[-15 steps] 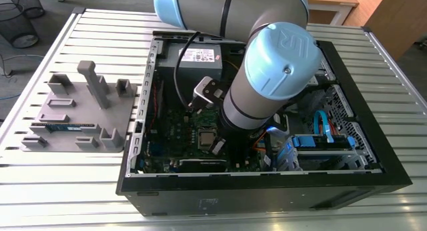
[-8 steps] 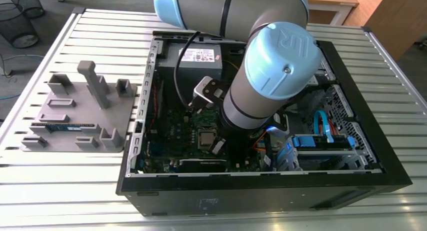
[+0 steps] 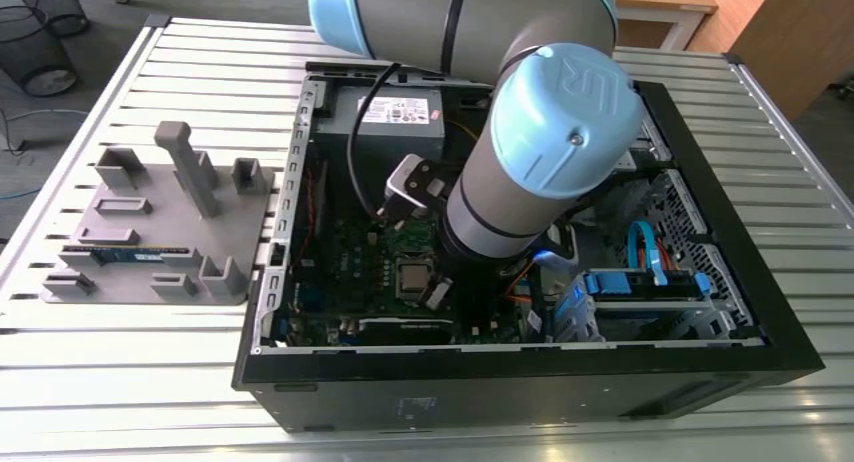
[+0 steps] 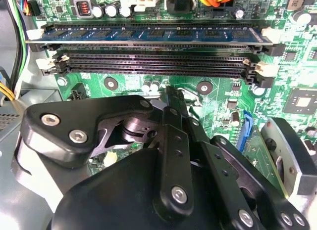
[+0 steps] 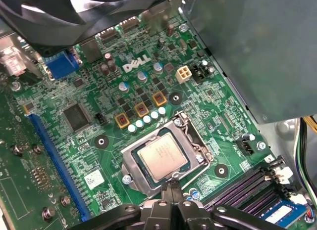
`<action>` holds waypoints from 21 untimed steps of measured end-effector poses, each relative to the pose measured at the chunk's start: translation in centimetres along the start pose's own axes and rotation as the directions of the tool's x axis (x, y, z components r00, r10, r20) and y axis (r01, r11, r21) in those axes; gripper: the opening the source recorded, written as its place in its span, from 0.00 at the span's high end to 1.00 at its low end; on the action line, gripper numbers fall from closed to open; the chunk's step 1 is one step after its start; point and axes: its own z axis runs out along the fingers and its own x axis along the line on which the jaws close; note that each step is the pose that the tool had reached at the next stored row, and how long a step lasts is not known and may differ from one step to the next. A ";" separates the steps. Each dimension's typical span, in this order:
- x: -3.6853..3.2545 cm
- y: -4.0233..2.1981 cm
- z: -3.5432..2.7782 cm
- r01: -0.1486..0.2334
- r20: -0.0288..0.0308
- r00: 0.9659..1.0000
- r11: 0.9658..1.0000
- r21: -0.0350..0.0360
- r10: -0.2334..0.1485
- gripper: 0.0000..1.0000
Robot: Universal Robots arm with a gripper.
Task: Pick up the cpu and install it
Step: 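Install the first cpu locking lever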
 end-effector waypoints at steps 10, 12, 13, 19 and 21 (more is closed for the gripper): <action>-0.01 -0.02 0.00 0.038 -0.007 0.999 0.999 -0.004 -0.038 0.89; -0.01 -0.01 0.00 0.056 -0.010 0.998 0.998 -0.005 -0.056 0.89; -0.01 -0.02 0.00 0.062 -0.012 0.998 0.998 -0.006 -0.062 0.89; -0.01 0.01 -0.10 0.067 -0.013 0.998 0.998 -0.006 -0.068 0.89; -0.04 0.05 -0.29 0.067 -0.012 0.998 0.998 -0.007 -0.068 0.89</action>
